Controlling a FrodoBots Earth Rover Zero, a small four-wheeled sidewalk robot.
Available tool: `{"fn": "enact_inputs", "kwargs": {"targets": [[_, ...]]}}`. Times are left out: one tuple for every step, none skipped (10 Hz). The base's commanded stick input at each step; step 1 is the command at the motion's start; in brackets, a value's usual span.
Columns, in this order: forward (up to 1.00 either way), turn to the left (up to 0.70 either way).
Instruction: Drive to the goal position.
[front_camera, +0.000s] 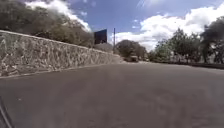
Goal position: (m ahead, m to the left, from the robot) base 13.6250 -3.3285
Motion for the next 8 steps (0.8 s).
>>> {"fn": "enact_inputs", "kwargs": {"targets": [[0.85, 0.01], [0.85, 0.01], [0.85, 0.01], [0.85, 0.01], [0.85, 0.01], [0.85, 0.01], [0.85, 0.01], [0.85, 0.01]]}}
